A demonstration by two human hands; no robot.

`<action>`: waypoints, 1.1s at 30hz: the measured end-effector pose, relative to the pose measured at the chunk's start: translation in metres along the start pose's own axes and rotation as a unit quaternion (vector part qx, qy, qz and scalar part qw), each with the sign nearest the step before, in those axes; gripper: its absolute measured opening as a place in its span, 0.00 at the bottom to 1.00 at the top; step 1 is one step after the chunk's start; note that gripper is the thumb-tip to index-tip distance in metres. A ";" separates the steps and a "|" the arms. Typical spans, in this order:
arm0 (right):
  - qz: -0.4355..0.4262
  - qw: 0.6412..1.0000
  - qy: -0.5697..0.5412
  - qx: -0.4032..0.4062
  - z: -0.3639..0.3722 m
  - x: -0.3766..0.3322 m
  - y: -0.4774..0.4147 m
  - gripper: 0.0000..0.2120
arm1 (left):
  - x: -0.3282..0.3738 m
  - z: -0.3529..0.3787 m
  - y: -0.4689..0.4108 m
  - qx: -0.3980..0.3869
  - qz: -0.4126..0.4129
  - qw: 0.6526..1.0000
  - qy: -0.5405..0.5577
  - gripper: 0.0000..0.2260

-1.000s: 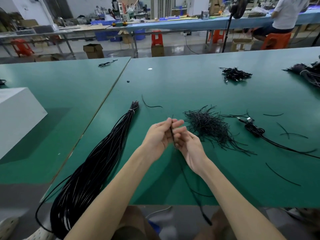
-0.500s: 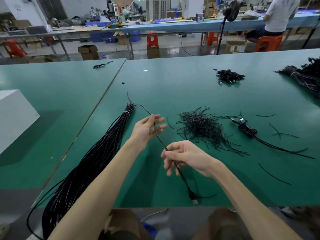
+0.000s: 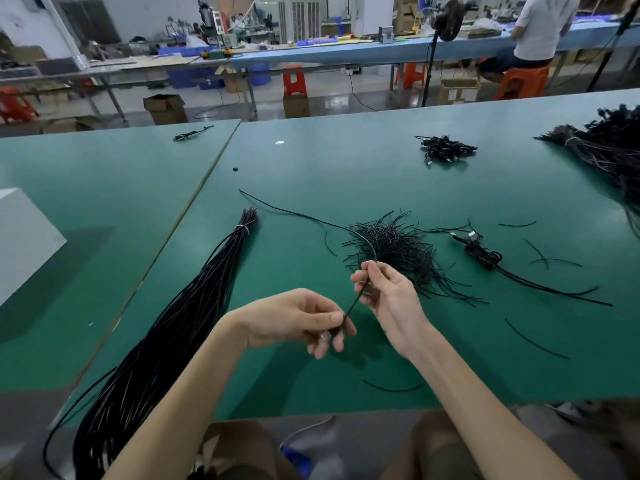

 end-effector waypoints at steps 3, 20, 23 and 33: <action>-0.008 1.000 -0.014 -0.002 -0.005 0.000 0.001 0.08 | -0.002 -0.037 0.012 0.139 0.043 0.987 0.065 0.13; -0.026 0.939 0.336 -0.065 0.022 0.017 0.001 0.05 | -0.028 -0.049 -0.025 0.237 0.231 0.844 0.421 0.18; -0.036 0.949 0.312 -0.035 0.017 0.010 0.002 0.08 | -0.029 -0.049 -0.024 0.231 0.248 0.840 0.423 0.20; -0.048 0.965 0.258 -0.004 0.008 0.005 0.004 0.13 | -0.023 -0.048 -0.013 0.275 0.274 0.842 0.375 0.21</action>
Point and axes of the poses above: each hand's wrist, its own y-axis away from the middle knuckle, its own z-axis out of the palm, x = y × z, the point moved 9 cm from there along -y, towards the middle knuckle, and after that the axes turned 7 degrees about -x, right-handed, at the moved point
